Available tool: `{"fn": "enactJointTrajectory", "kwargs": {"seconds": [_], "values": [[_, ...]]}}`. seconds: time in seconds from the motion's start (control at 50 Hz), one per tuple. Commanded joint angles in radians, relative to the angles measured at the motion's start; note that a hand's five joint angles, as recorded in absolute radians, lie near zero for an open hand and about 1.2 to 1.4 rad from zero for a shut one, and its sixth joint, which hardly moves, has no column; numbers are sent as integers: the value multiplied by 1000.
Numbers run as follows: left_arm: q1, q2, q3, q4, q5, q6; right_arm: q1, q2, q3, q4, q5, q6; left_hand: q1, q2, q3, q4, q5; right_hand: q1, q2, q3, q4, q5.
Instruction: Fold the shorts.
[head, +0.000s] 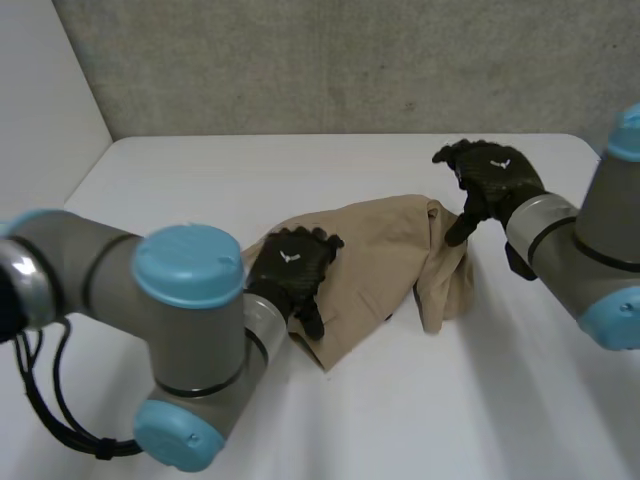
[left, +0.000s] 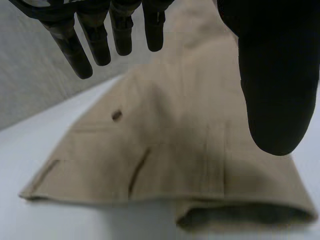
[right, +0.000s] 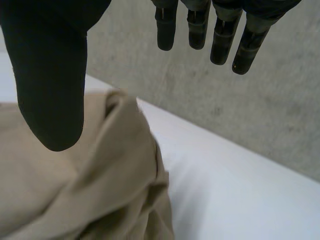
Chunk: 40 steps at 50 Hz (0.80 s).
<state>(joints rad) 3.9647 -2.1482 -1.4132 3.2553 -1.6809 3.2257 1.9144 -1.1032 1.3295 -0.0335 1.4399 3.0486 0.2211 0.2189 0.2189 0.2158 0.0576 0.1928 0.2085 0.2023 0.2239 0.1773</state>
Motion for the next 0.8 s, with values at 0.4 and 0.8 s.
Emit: {"fn": "enactJointTrajectory", "kwargs": {"seconds": [0.4,0.8], "values": [[73,269,2,-15,-43,117,5,-197,45,30,-44,-154,1175,1177,1177,1180,1164,1203,1188,1194,1172,1044],[151,635,-50,-52,-33,-44,9,-451,20,113,-55,-241,1175,1177,1177,1180,1164,1203,1188,1194,1172,1044]]}}
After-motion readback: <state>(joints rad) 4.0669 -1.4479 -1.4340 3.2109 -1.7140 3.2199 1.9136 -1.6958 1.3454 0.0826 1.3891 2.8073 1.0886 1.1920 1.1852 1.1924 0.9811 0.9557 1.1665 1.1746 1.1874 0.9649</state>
